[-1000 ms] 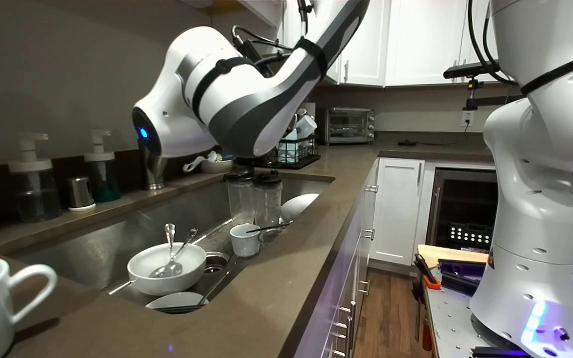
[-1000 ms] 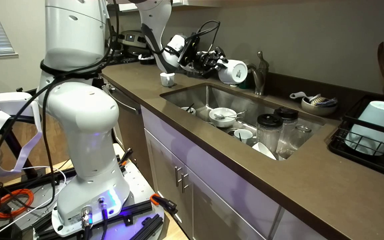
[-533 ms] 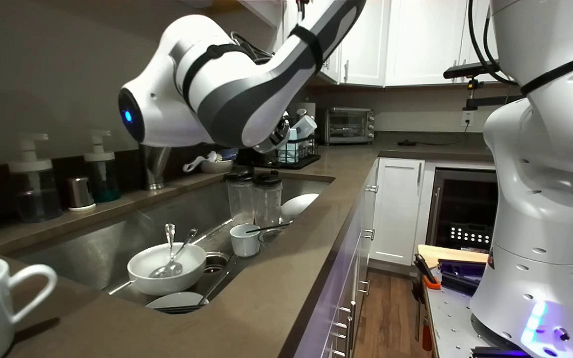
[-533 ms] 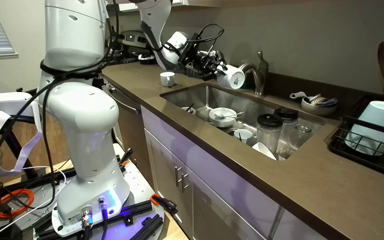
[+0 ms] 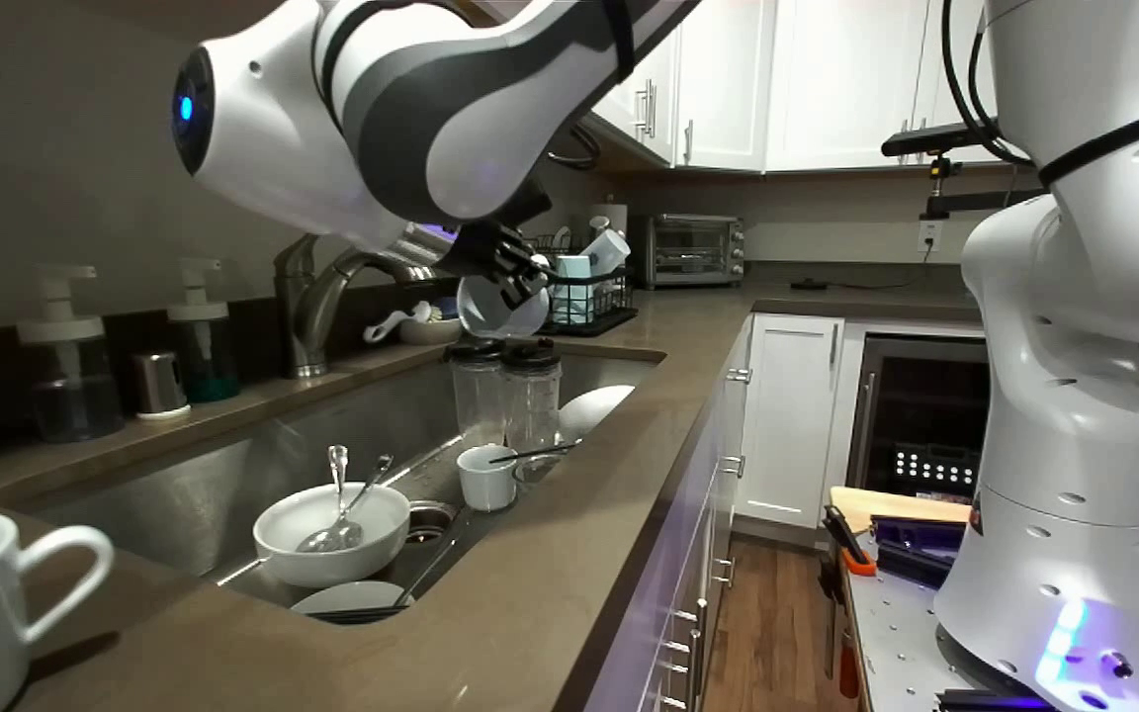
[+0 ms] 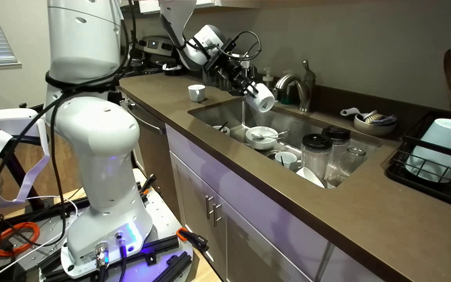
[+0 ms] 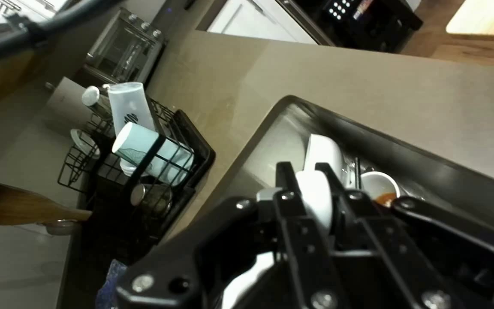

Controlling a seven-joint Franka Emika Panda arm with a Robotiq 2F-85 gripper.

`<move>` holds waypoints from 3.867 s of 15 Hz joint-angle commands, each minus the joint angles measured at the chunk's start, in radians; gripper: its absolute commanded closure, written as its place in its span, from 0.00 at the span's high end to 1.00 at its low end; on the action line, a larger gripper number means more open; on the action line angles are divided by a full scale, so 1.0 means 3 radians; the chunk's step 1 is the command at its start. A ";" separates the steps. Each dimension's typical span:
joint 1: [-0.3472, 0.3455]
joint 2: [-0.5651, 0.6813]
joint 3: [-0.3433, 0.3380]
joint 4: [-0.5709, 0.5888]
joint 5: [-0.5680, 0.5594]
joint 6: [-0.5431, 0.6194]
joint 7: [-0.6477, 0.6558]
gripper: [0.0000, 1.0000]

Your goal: Pick the white cup and pour its contents into the sink

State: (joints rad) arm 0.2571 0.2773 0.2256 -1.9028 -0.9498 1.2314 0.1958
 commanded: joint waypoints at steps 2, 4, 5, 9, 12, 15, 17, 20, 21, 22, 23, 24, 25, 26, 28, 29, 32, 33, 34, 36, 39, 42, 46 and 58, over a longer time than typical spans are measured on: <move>-0.0013 -0.0246 0.0080 -0.0025 0.0283 0.0396 -0.0113 0.06; 0.0001 -0.0330 0.0107 -0.0060 0.0375 0.0613 -0.0114 0.06; 0.0002 -0.0378 0.0118 -0.0079 0.0430 0.0731 -0.0126 0.06; 0.0024 -0.0520 0.0147 -0.0120 0.0682 0.1129 -0.0135 0.06; 0.0029 -0.0638 0.0161 -0.0173 0.0899 0.1408 -0.0159 0.06; 0.0027 -0.0750 0.0163 -0.0256 0.1061 0.1719 -0.0282 0.06; 0.0025 -0.0815 0.0160 -0.0308 0.1153 0.1936 -0.0405 0.06; 0.0020 -0.0899 0.0154 -0.0392 0.1288 0.2271 -0.0617 0.06; 0.0022 -0.0905 0.0153 -0.0406 0.1327 0.2373 -0.0680 0.07; 0.0025 -0.0899 0.0154 -0.0401 0.1372 0.2444 -0.0756 0.06; 0.0028 -0.0882 0.0155 -0.0397 0.1399 0.2525 -0.0829 0.06; 0.0027 -0.0869 0.0154 -0.0389 0.1441 0.2604 -0.0908 0.06; 0.0026 -0.0830 0.0152 -0.0361 0.1474 0.2674 -0.0983 0.07; 0.0023 -0.0810 0.0149 -0.0345 0.1520 0.2742 -0.1060 0.07; 0.0019 -0.0744 0.0144 -0.0294 0.1619 0.2830 -0.1222 0.06; 0.0047 -0.0746 0.0145 -0.0326 0.1490 0.2719 -0.0991 0.16; 0.0046 -0.0729 0.0139 -0.0325 0.1535 0.2762 -0.1080 0.16; 0.0046 -0.0729 0.0139 -0.0325 0.1541 0.2762 -0.1085 0.16; 0.0046 -0.0729 0.0139 -0.0325 0.1543 0.2762 -0.1086 0.16; 0.0046 -0.0729 0.0139 -0.0325 0.1545 0.2762 -0.1088 0.16; 0.0046 -0.0729 0.0139 -0.0325 0.1546 0.2762 -0.1089 0.16; 0.0046 -0.0729 0.0139 -0.0325 0.1547 0.2762 -0.1090 0.16; 0.0046 -0.0729 0.0139 -0.0325 0.1547 0.2762 -0.1090 0.06; 0.0099 -0.0249 0.0154 0.0288 0.1556 0.2905 -0.1481 0.06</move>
State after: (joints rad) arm 0.2790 0.1659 0.2741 -1.8879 -0.4873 2.0691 -0.1942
